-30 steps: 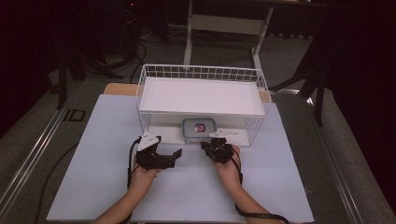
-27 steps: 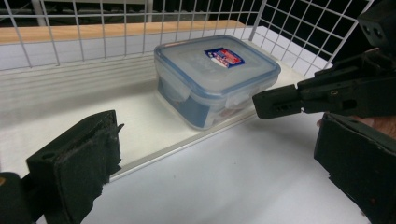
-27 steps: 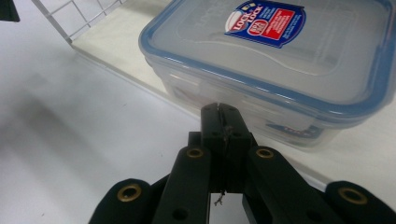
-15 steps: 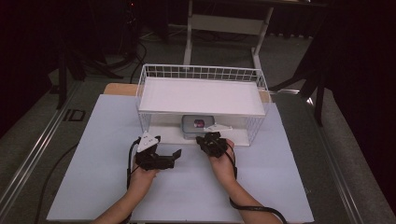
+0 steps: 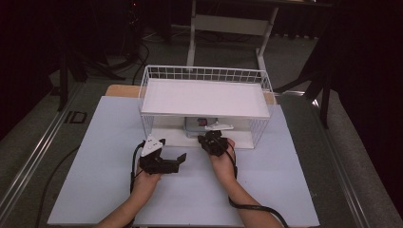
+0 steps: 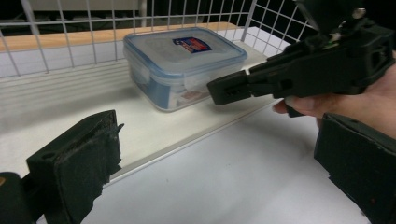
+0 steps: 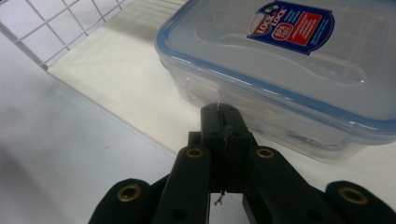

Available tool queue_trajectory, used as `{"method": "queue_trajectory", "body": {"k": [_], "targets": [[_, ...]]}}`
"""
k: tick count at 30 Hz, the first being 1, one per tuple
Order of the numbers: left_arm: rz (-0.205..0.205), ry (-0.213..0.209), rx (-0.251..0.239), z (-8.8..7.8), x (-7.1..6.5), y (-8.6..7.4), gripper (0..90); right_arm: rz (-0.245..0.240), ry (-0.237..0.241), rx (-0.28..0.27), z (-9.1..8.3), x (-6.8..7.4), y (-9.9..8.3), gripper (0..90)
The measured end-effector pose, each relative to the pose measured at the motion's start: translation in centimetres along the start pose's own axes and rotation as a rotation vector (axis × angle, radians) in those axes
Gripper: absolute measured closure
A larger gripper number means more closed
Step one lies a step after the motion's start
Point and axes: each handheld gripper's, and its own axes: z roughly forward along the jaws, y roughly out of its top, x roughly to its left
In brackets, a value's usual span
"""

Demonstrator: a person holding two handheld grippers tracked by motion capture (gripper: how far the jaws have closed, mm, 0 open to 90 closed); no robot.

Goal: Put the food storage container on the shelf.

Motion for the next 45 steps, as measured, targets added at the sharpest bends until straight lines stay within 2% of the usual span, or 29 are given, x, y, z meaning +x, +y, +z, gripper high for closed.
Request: {"method": "queue_trajectory", "body": {"k": [4,9,19,25,26,28,31,32,34,36,38,41,42,43,45], "targets": [[0.004,-0.004,0.0,0.0,0.0,0.0,1.5,0.016,0.0,-0.006,0.2,-0.3,0.0,89.5],[-0.003,-0.005,-0.01,-0.1,0.1,0.1,1.5,0.029,0.014,-0.019,-0.5,0.0,0.0,89.3],[0.004,-0.007,-0.008,-0.1,0.0,0.0,1.5,0.001,0.014,-0.033,0.5,0.7,0.8,89.3],[0.007,-0.014,-0.008,0.0,-0.2,-0.1,1.5,-0.013,-0.019,-0.028,0.5,0.5,1.1,89.3],[0.007,-0.015,-0.007,0.0,-0.2,0.0,1.5,-0.004,-0.039,-0.021,0.5,0.5,1.1,89.3],[0.009,-0.015,-0.008,0.0,-0.2,0.0,1.5,0.02,-0.046,-0.01,0.4,0.2,1.1,88.8],[0.011,-0.016,-0.008,0.0,-0.3,0.0,1.5,0.019,-0.09,-0.012,0.5,-0.3,1.1,88.5],[0.01,-0.017,-0.008,0.0,-0.3,0.0,1.5,0.036,-0.105,-0.009,0.5,-0.5,1.0,88.0],[0.011,-0.016,-0.008,0.0,-0.3,0.0,1.5,0.057,-0.104,-0.025,0.3,-0.8,0.9,87.4],[0.007,-0.019,-0.005,0.0,-0.2,-0.1,1.5,0.053,-0.112,-0.034,0.2,-0.9,0.8,87.1],[0.012,-0.019,-0.002,0.1,-0.2,-0.1,1.5,0.078,-0.095,-0.034,-0.1,-0.9,0.6,85.8],[0.01,-0.029,-0.01,0.1,-0.3,-0.1,1.5,0.048,-0.088,-0.054,-0.5,-0.8,0.2,83.9],[0.012,-0.036,-0.013,0.1,-0.3,0.0,1.5,0.043,-0.082,-0.057,-0.8,-0.7,0.1,82.0],[0.015,-0.04,-0.014,0.1,-0.4,0.0,1.5,0.058,-0.072,-0.057,-1.1,-0.5,-0.1,79.7],[0.018,-0.05,-0.02,0.1,-0.4,0.0,1.5,0.046,-0.059,-0.079,-1.8,-0.3,-0.3,73.5]]}}
